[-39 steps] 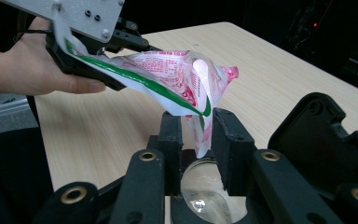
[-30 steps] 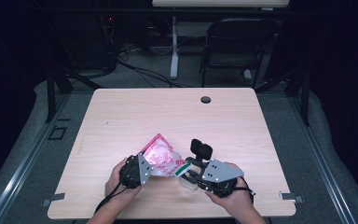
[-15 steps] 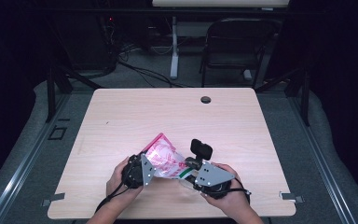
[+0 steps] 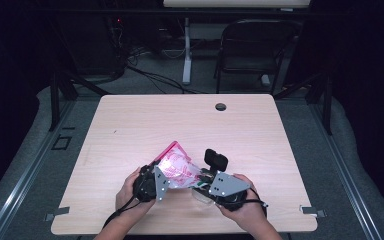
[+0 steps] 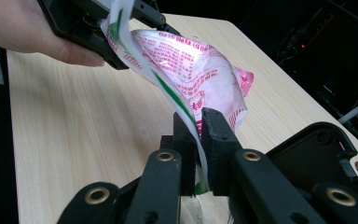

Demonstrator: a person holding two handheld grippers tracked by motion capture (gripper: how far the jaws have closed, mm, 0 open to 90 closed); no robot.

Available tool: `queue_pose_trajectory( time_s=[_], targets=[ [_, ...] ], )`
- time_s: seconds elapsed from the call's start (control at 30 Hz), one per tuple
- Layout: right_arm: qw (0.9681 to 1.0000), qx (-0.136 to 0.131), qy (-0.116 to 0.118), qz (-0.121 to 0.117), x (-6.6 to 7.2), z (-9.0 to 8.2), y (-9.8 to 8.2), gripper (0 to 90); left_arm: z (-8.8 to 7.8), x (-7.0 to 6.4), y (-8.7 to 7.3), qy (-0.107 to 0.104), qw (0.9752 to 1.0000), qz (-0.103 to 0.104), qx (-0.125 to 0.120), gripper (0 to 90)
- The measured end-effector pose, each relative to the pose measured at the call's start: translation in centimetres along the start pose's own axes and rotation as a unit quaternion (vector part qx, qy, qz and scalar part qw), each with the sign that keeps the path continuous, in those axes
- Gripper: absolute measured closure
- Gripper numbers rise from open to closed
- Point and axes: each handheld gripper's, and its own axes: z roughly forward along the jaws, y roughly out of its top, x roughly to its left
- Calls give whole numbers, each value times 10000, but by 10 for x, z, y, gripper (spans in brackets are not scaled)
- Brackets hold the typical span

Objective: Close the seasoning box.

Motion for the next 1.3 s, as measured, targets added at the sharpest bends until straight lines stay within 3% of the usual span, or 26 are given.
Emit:
queue_pose_trajectory(
  time_s=[0.7, 1.0, 1.3],
  targets=[
    [10000, -60, -3, 73, -2, 2, -3, 900, 0, 2, 3, 137, 9998, 173, -14, 667],
    [9999, -75, -20, 102, -3, 2, -6, 900, -1, 1, 6, 265, 9991, 321, -63, 667],
    [9997, -100, 10, 226, -5, 1, -9, 900, -3, 0, 10, 429, 9971, 621, -71, 668]
  ],
)
